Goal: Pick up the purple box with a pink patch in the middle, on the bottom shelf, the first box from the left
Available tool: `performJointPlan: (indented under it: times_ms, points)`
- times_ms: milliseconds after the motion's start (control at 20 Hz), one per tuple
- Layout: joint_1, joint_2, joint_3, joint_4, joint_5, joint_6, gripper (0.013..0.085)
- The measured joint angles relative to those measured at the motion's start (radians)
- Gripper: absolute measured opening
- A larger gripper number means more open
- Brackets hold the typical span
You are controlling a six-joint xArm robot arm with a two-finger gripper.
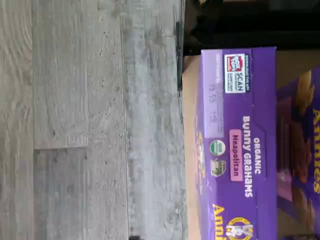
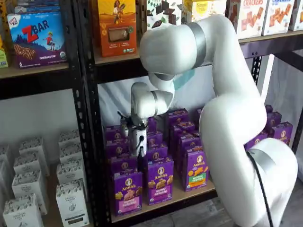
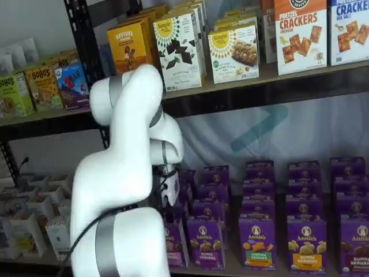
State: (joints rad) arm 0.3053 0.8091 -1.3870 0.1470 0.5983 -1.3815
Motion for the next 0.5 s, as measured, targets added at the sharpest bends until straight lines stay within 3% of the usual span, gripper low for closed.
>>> performJointPlan:
  times_ms: [50,100,500]
  points:
    - [0.001,0.001,0.003,-0.013,-0.014,0.011,0.085]
    - [0.007,0.013,0.011,-0.08,-0.084,0.073,0.085]
    - [0.024,0.102,-0.094,-0.128,-0.075,0.13,0.085]
